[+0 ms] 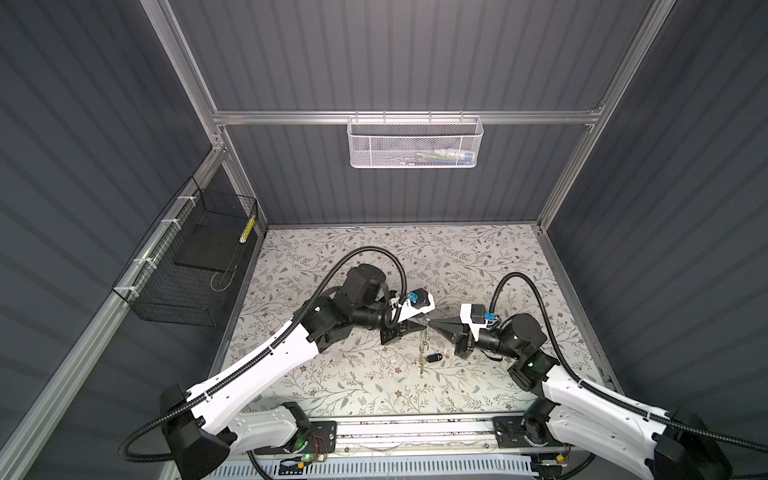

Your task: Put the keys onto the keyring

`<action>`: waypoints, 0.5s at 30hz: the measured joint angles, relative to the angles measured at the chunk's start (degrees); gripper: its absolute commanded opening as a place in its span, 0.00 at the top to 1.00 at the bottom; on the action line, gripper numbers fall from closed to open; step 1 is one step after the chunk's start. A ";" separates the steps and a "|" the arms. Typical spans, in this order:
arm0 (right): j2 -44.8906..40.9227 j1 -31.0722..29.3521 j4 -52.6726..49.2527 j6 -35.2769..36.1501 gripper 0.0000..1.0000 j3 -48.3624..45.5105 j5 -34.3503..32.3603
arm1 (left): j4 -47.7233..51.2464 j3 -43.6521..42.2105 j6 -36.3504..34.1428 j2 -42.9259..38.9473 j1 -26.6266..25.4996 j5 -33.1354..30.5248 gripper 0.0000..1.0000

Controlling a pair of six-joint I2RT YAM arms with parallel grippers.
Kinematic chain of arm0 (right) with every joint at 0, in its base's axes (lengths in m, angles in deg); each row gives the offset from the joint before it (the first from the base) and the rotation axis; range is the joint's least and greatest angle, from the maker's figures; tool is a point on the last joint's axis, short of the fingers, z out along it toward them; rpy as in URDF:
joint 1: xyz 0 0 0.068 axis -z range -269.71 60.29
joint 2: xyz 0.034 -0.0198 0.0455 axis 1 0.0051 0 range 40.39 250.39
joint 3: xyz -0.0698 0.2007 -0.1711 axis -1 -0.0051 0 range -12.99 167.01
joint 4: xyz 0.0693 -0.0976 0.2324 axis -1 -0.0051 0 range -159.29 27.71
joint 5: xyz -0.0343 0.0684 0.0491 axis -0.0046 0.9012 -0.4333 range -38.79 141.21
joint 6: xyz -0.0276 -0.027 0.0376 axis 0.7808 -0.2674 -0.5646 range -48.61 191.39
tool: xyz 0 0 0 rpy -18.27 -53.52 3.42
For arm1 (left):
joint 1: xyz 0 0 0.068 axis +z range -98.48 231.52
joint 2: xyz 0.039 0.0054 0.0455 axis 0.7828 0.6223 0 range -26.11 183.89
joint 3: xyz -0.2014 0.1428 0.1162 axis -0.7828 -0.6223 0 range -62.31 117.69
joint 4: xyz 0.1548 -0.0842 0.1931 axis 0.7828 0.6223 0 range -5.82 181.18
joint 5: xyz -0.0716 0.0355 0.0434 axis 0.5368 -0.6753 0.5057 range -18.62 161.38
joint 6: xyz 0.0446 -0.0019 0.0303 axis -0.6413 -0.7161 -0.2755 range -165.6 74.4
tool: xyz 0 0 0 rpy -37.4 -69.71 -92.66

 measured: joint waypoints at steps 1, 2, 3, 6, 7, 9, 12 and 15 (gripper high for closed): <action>0.00 0.00 0.31 -0.09 1.00 0.00 0.17 | -0.33 0.00 0.04 0.00 0.00 0.02 0.73; 0.00 0.00 0.66 -0.15 1.00 0.00 0.37 | -0.52 -0.02 0.04 0.00 0.00 0.02 0.74; 0.02 0.00 0.96 -0.22 1.00 0.00 0.55 | -0.72 -0.02 0.04 0.00 0.00 0.02 0.75; 0.22 0.00 1.60 -0.59 1.00 0.00 1.09 | -1.09 -0.02 0.04 0.00 0.02 0.13 0.78; 0.28 0.00 1.73 -0.79 1.00 0.00 1.25 | -1.09 -0.02 0.02 0.00 0.02 0.22 0.79; 0.37 0.00 1.88 -0.96 1.00 0.00 1.51 | -1.07 -0.02 -0.02 0.02 0.00 0.46 0.84; 0.52 0.00 1.90 -1.01 1.00 0.00 1.75 | -1.05 -0.02 -0.20 0.04 0.02 1.11 0.93; 0.61 0.04 2.01 -1.40 0.93 0.00 1.70 | -0.63 -0.02 -1.07 0.04 0.02 1.53 1.00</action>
